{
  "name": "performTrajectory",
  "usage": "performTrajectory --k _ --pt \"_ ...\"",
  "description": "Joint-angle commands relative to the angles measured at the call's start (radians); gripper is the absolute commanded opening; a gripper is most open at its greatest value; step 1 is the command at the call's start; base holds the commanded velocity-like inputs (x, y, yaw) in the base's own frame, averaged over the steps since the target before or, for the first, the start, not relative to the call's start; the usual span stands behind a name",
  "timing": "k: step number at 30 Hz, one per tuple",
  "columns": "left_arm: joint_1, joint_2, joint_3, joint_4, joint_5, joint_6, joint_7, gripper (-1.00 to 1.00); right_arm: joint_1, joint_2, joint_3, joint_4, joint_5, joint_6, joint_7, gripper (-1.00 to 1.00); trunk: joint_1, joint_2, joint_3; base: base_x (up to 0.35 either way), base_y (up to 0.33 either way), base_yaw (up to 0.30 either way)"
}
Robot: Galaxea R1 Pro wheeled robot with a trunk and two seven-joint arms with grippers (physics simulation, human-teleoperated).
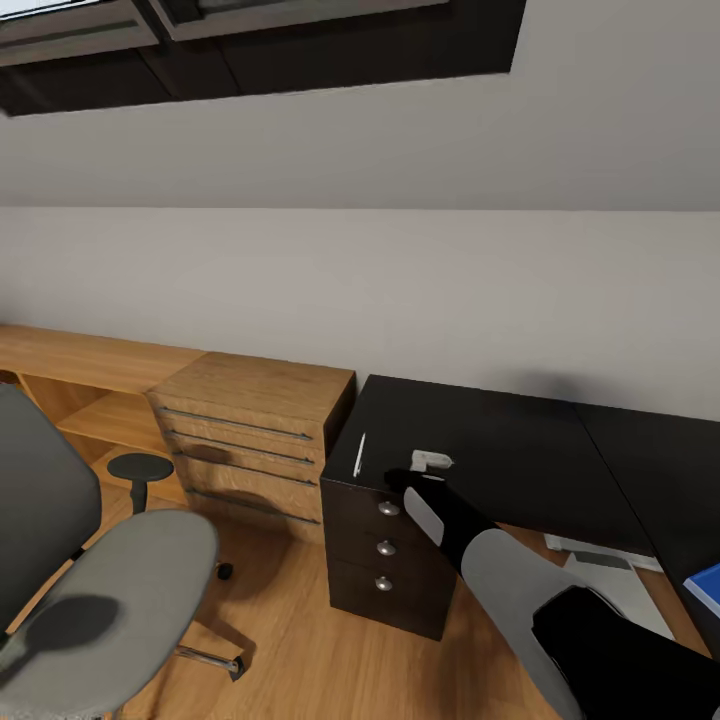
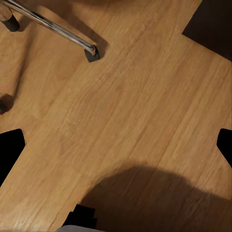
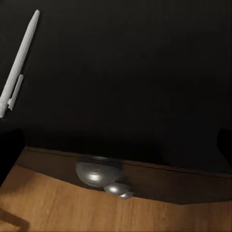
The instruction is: In the bedroom, organize the workspace by keeping the computer under the desk, ensuring the monitor is on the desk, placing the keyboard on the desk next to the monitor, placing the mouse on the desk next to the keyboard, moving the folder from the swivel chair onto the desk next to the mouse, stacking the notebook on top of the folder with the pen on top of the notebook, and positioning the swivel chair next to the desk.
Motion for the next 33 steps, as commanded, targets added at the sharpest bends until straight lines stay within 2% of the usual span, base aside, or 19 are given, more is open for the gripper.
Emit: performTrajectory --k 1,7,10,12,13,15,18,19,21,22,23,27,33 --pt "0.0 0.001 -0.003 -0.003 0.007 0.002 0.007 1.0 -0.001 0.0 0.007 -0.001 -0.003 0.005 -0.015 1.0 0.0 -0.001 -0.001 0.0 0.0 0.252" --pt "0.0 0.001 -0.001 -0.037 0.008 -0.001 0.009 1.0 -0.001 0.0 0.012 0.0 -0.003 0.005 -0.031 1.0 0.0 -0.001 -0.001 0.0 0.0 0.262" --pt "0.0 0.001 -0.001 -0.119 0.009 0.003 0.008 1.0 -0.001 0.0 0.013 -0.001 -0.002 0.006 -0.035 1.0 0.0 -0.001 -0.001 0.0 0.0 0.268" --pt "0.0 0.001 0.0 -0.208 0.009 0.012 0.008 1.0 -0.001 0.0 0.013 -0.001 -0.002 0.009 -0.036 1.0 0.0 -0.001 -0.001 0.0 0.0 0.269" --pt "0.0 0.0 -0.001 -0.268 0.009 0.03 0.008 1.0 -0.001 0.0 0.013 -0.001 -0.002 0.01 -0.037 1.0 0.0 -0.001 -0.001 0.0 0.0 0.27" --pt "0.0 0.0 -0.002 -0.323 0.009 0.064 0.009 1.0 -0.001 0.0 0.013 0.0 -0.001 0.011 -0.037 1.0 0.0 -0.001 -0.001 0.0 0.0 0.27" --pt "0.0 -0.007 -0.004 -0.426 0.01 0.178 0.019 1.0 -0.001 0.0 0.013 0.0 0.0 0.012 -0.038 1.0 0.0 -0.001 -0.001 0.0 0.0 0.268" --pt "0.0 -0.016 -0.004 -0.479 0.01 0.246 0.033 1.0 -0.001 0.0 0.013 0.0 0.001 0.013 -0.038 1.0 0.0 -0.001 -0.001 0.0 0.0 0.258" --pt "0.0 -0.034 -0.004 -0.549 0.01 0.337 0.061 1.0 -0.001 0.0 0.013 -0.001 0.001 0.013 -0.038 1.0 0.0 -0.001 -0.001 0.0 0.0 0.243" --pt "0.0 -0.04 -0.004 -0.569 0.01 0.36 0.07 1.0 -0.001 0.0 0.013 -0.001 0.002 0.013 -0.038 1.0 0.0 -0.001 -0.001 0.0 0.0 0.206" --pt "0.0 -0.054 -0.004 -0.623 0.01 0.407 0.09 1.0 -0.001 0.0 0.013 0.0 0.007 0.013 -0.04 1.0 0.0 -0.001 -0.001 0.0 0.0 0.108" --pt "-0.001 -0.067 -0.004 -0.7 0.012 0.444 0.106 1.0 -0.001 0.0 0.013 0.0 0.027 0.014 -0.041 1.0 0.0 -0.001 -0.001 0.0 0.0 0.05" --pt "-0.001 -0.07 -0.002 -0.697 0.012 0.451 0.114 1.0 -0.001 0.0 0.012 -0.001 0.052 0.014 -0.041 1.0 0.0 -0.001 -0.001 0.026 0.0 0.009"
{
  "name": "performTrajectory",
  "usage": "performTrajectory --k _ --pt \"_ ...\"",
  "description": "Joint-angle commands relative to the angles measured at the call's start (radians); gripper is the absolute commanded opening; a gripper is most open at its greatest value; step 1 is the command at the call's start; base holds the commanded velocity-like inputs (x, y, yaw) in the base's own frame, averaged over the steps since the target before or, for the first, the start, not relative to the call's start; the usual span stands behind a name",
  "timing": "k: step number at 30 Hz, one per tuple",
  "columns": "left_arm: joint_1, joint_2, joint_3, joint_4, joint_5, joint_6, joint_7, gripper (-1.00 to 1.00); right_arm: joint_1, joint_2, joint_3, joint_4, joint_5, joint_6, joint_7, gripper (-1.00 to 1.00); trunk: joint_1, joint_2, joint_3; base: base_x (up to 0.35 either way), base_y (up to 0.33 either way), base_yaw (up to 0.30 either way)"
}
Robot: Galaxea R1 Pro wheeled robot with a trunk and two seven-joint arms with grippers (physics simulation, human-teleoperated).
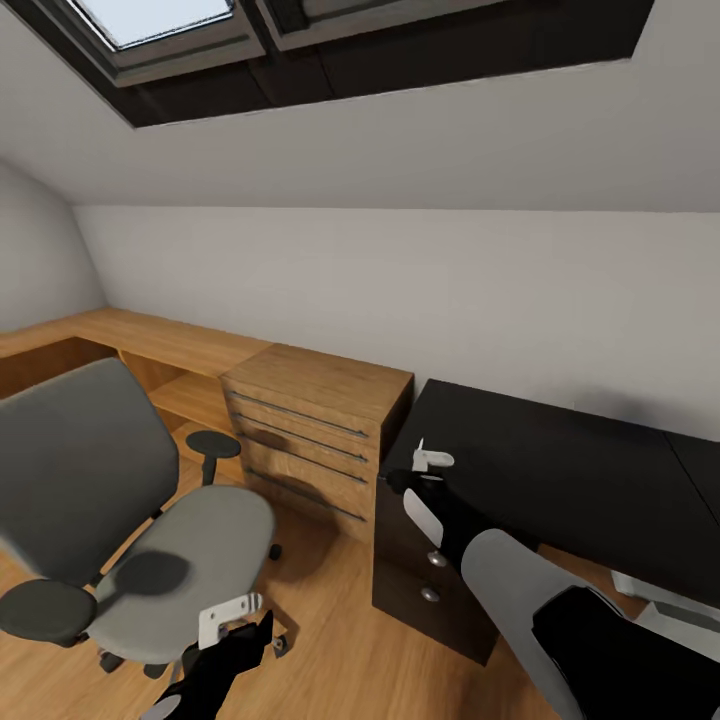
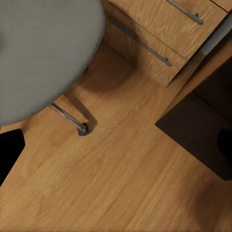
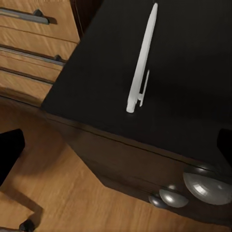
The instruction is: In the bedroom, organize the workspace by keeping the computer under the desk, ensuring the monitor is on the desk, placing the keyboard on the desk next to the monitor, placing the mouse on the desk next to the keyboard, moving the folder from the swivel chair onto the desk next to the mouse, stacking the notebook on top of the folder with the pen on top of the notebook, and positioning the swivel chair next to the desk.
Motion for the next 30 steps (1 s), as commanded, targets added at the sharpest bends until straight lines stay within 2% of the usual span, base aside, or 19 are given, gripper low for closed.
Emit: performTrajectory --k 1,13,23,26,30 --pt "0.0 0.0 0.0 0.005 0.01 0.002 0.01 1.0 -0.001 0.0 0.005 -0.001 0.005 0.005 -0.007 1.0 0.0 -0.001 -0.001 0.176 0.0 0.003" --pt "0.0 0.001 0.001 0.019 0.008 -0.001 0.013 1.0 -0.001 0.0 0.007 0.001 0.046 0.002 -0.005 1.0 0.0 -0.001 -0.001 0.27 0.0 0.001" --pt "0.0 0.0 0.001 0.019 0.008 -0.001 0.012 1.0 -0.001 0.0 0.007 0.005 0.053 0.005 -0.005 1.0 0.0 -0.001 -0.001 0.071 0.0 0.0" --pt "0.001 -0.002 -0.006 0.011 0.008 -0.008 0.011 1.0 -0.001 0.0 0.005 0.007 0.052 0.007 -0.001 1.0 0.0 -0.001 -0.001 0.006 0.0 0.0" --pt "0.001 -0.002 -0.041 -0.007 0.008 -0.022 0.011 1.0 -0.001 0.0 0.003 0.009 0.051 0.008 -0.001 1.0 0.0 -0.001 -0.001 0.002 0.0 0.0"
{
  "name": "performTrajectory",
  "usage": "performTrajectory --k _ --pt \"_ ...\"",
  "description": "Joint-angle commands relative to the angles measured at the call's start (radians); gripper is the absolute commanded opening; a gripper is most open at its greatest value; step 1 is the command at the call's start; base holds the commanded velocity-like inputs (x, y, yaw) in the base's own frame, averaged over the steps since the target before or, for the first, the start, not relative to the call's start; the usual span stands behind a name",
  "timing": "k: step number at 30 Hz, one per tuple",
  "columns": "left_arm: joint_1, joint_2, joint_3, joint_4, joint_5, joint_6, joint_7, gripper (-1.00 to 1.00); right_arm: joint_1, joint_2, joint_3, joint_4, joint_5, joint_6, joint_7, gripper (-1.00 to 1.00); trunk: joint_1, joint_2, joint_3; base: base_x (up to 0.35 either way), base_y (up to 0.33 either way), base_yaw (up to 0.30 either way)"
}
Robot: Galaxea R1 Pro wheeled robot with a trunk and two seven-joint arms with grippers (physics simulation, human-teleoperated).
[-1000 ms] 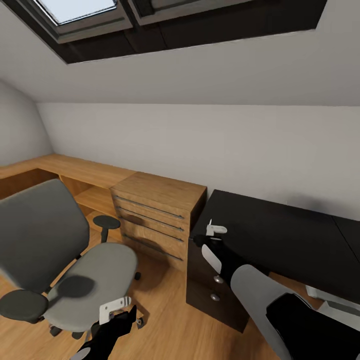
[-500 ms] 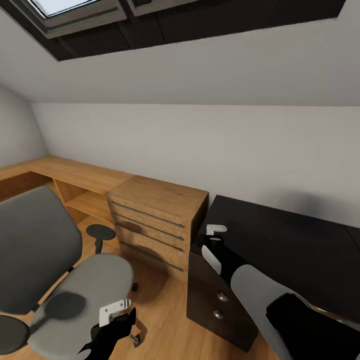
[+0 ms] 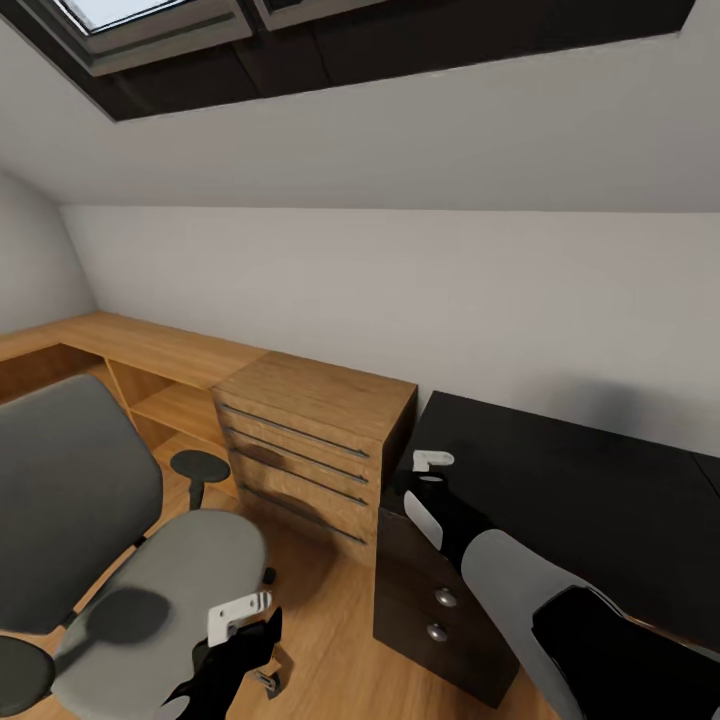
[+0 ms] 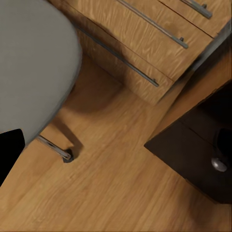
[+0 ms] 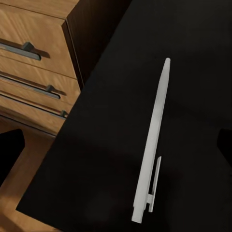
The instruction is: In the bedroom, organize the workspace by keeping the computer under the desk, ensuring the monitor is on the desk, placing the keyboard on the desk next to the monitor, placing the mouse on the desk next to the keyboard, moving the folder from the swivel chair onto the desk next to the mouse, stacking the notebook on top of the folder with the pen on top of the notebook, and positioning the swivel chair next to the desk.
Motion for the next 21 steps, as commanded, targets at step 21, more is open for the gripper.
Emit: performTrajectory --k 21 --pt "0.001 0.002 -0.025 -0.019 0.011 -0.005 0.009 1.0 -0.001 -0.006 0.0 0.001 -0.006 0.006 -0.012 1.0 0.073 -0.134 -0.06 0.0 0.0 0.0"
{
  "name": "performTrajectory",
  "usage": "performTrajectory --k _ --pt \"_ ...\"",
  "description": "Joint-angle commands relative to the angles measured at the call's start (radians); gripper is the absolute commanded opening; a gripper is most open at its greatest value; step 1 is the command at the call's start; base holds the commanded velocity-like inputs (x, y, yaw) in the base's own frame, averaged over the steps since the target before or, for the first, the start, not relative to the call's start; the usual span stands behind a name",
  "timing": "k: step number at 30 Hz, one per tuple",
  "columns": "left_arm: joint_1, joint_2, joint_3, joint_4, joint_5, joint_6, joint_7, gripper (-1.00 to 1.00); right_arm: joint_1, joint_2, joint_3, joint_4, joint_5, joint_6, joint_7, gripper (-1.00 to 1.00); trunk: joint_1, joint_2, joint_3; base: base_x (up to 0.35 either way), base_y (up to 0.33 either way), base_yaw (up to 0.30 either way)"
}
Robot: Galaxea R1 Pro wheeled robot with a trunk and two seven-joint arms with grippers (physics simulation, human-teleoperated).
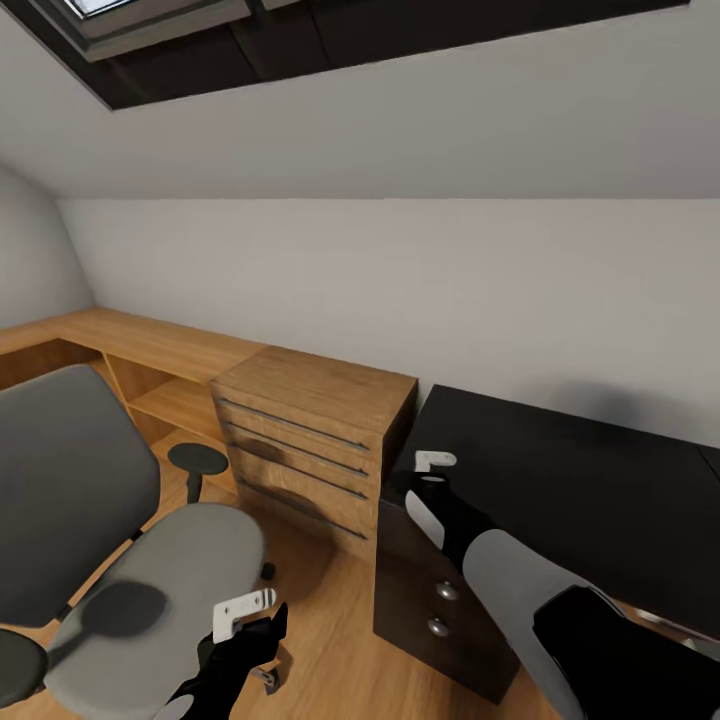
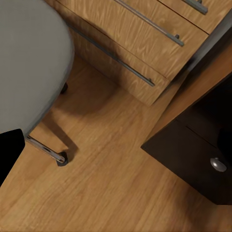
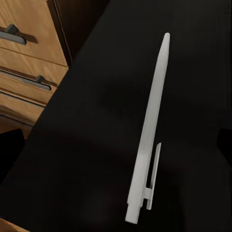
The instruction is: In the bedroom, organize the workspace by keeping the computer under the desk, ensuring the monitor is on the desk, placing the keyboard on the desk next to the monitor, placing the mouse on the desk next to the keyboard, moving the folder from the swivel chair onto the desk next to the mouse, stacking the notebook on top of the folder with the pen on top of the notebook, and positioning the swivel chair next to the desk.
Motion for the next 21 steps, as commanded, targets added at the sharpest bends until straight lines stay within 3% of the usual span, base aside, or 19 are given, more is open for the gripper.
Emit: performTrajectory --k 1,7,10,17,21 --pt "0.0 0.0 -0.001 -0.002 0.011 0.002 0.009 1.0 -0.001 -0.005 0.008 -0.002 -0.007 0.006 -0.007 1.0 0.0 -0.001 -0.001 0.0 0.0 0.0" --pt "0.0 0.0 -0.001 -0.002 0.011 0.002 0.009 1.0 -0.001 -0.022 0.003 -0.003 -0.009 0.014 -0.008 1.0 0.0 -0.001 -0.001 0.0 0.0 0.0" --pt "0.0 0.0 -0.001 -0.002 0.011 0.002 0.009 1.0 -0.001 -0.034 -0.007 -0.003 -0.009 0.025 -0.008 1.0 0.012 -0.022 -0.01 0.0 0.0 0.0" --pt "0.0 0.0 -0.001 -0.002 0.011 0.002 0.009 1.0 -0.001 -0.037 -0.014 -0.003 -0.009 0.03 -0.008 1.0 0.015 -0.029 -0.013 0.0 0.0 0.0" --pt "0.0 0.0 -0.001 -0.002 0.011 0.002 0.009 1.0 -0.001 -0.037 -0.014 -0.002 -0.01 0.032 -0.008 1.0 0.031 -0.057 -0.026 0.0 0.0 0.0"
